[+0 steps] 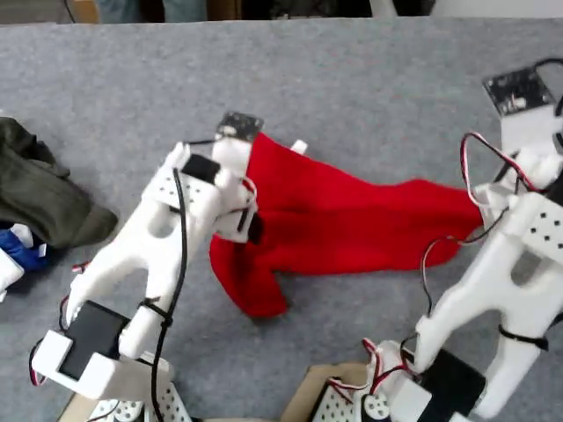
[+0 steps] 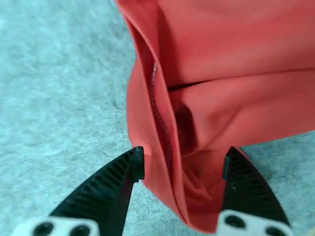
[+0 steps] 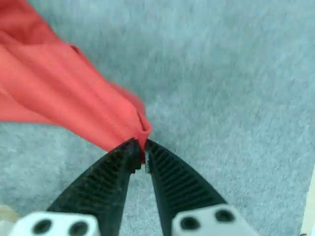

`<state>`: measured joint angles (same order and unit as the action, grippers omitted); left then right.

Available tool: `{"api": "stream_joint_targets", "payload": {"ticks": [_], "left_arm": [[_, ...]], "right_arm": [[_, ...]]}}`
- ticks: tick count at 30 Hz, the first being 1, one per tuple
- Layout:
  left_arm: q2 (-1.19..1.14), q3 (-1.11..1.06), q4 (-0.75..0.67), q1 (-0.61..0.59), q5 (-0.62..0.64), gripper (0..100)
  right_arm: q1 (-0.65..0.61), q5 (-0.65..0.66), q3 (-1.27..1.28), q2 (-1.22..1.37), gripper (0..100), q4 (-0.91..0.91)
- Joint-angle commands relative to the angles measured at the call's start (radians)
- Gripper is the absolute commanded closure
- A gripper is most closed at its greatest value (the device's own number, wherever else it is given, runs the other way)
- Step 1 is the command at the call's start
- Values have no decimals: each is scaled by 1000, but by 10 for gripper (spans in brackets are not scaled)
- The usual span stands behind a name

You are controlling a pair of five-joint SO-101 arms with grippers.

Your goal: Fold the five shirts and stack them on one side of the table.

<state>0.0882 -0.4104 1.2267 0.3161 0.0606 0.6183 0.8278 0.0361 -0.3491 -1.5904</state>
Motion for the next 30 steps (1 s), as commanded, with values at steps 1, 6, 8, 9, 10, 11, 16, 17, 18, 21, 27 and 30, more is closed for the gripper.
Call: {"api": "stream_joint_targets", "payload": {"ticks": [1,6,8,9,10,11,16,17,18,21,27,30], "left_arm": [[23,-68,-89,15,9,733],[25,-87,-11,7,3,733],[25,-99,11,7,2,734],[25,-114,11,7,2,734],[25,-131,5,7,2,742],[25,-140,5,7,2,766],[25,-156,8,5,2,982],[32,-156,12,5,2,962],[35,-159,18,4,2,965],[37,-134,103,5,-55,972],[97,-110,296,-35,-262,973],[227,-110,361,-105,-364,973]], "right_arm": [[40,35,96,-45,986,60],[40,107,183,-47,986,72],[40,126,189,-47,986,72],[40,126,189,-47,986,72],[38,126,188,-47,986,72],[35,126,186,-47,986,72],[12,120,186,-47,986,72],[11,120,183,-47,986,72],[11,118,173,-47,986,69],[15,80,120,-47,986,63],[9,72,-93,-47,986,-69],[9,71,-236,-47,986,-143]]}}
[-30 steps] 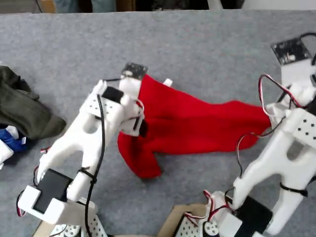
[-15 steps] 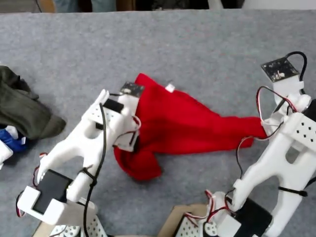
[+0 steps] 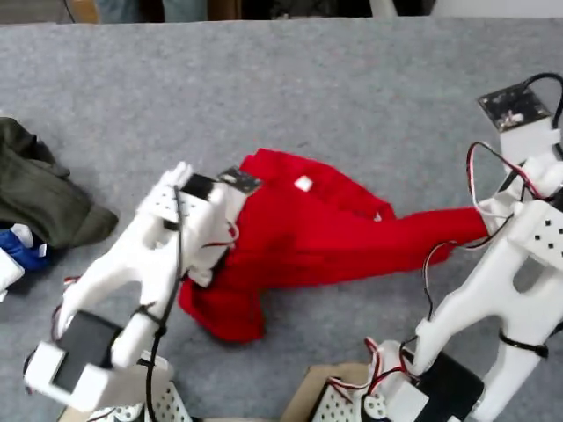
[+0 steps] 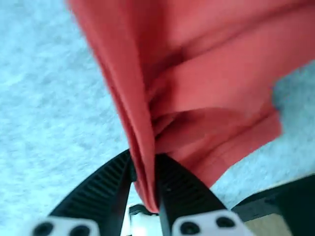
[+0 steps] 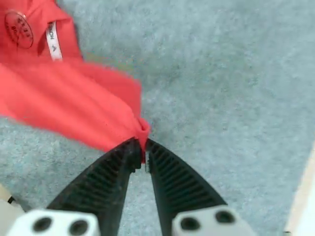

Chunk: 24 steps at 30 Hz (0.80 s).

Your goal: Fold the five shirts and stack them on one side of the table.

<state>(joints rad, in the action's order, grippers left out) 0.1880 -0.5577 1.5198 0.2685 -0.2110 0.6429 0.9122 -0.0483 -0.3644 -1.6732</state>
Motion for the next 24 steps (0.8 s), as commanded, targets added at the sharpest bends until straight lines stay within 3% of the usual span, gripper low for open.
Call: {"api": "stream_joint_targets", "payload": {"ticks": [1,6,15,18,24], "left_arm": [[183,39,92,-82,-130,973],[480,39,236,-174,-299,973],[853,-147,241,-371,-494,965],[873,-202,239,-417,-577,891],[878,-189,238,-470,-582,712]], "right_arm": [[-15,-14,-200,-31,986,-83],[-9,-77,-400,-31,986,-92],[-29,-118,-533,-25,985,-94],[-34,-72,-440,-28,985,-94],[-35,63,-136,-24,985,-84]]}}
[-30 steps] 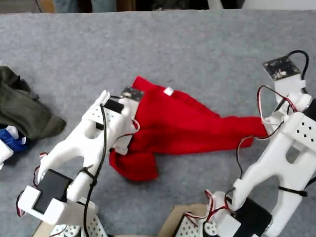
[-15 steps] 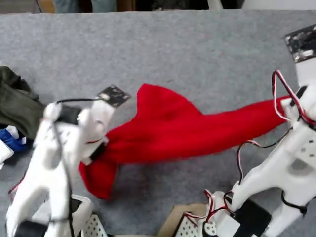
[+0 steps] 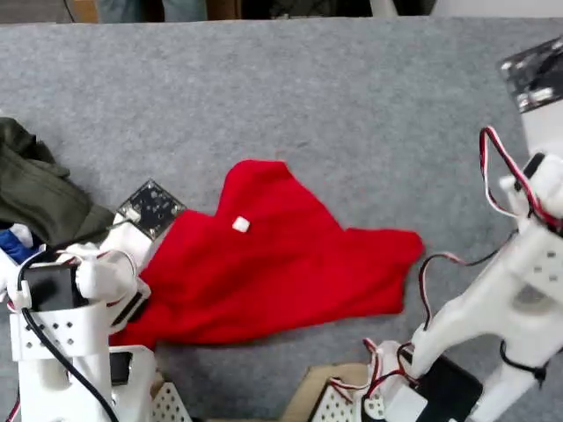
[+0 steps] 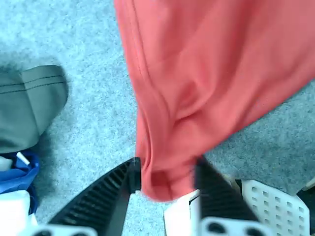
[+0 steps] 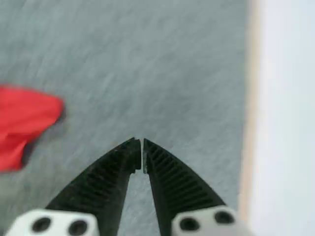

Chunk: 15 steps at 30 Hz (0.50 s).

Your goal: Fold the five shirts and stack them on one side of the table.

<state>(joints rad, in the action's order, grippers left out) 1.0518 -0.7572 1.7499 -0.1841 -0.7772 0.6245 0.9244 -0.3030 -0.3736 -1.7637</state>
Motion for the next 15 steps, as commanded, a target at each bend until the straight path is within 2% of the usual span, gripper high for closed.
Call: {"api": "stream_joint_targets", "payload": {"ticks": [1,10,12,15], "left_arm": [[15,24,8,-22,-15,712],[5,277,6,-13,-8,712],[-25,318,-28,-1,74,712],[-161,348,-110,16,275,712]], "right_arm": [[-17,60,163,-15,985,17],[-71,57,483,-15,984,175],[-71,38,533,-15,984,224],[-71,-34,593,-15,983,302]]}}
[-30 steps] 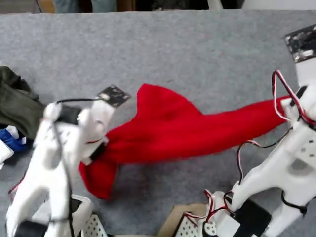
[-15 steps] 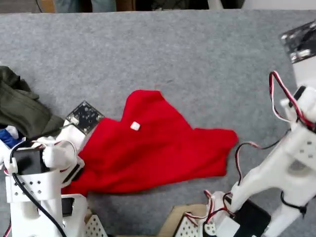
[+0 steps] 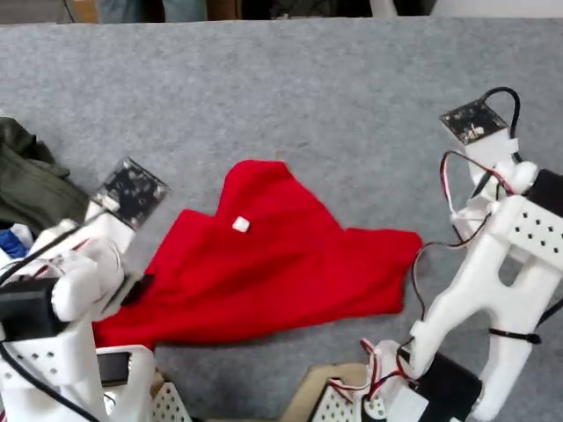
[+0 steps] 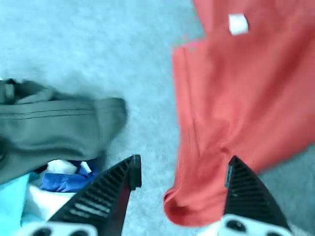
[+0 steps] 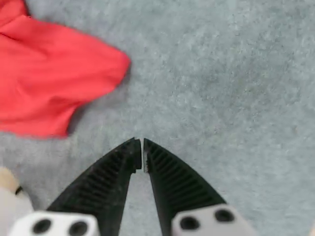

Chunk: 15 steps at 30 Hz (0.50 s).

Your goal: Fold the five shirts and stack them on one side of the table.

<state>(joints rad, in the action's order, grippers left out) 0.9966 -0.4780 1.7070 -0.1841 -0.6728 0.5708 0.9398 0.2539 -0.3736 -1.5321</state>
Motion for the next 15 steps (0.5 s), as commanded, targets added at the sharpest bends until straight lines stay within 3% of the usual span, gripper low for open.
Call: {"api": "stream_joint_targets", "payload": {"ticks": [1,6,15], "left_arm": [[-172,84,-95,24,247,712],[-552,259,-147,110,654,712],[-1125,610,-130,223,1007,712]], "right_arm": [[-17,-71,54,-15,983,92],[-17,-152,147,-15,983,178],[-15,-196,254,-15,983,258]]}}
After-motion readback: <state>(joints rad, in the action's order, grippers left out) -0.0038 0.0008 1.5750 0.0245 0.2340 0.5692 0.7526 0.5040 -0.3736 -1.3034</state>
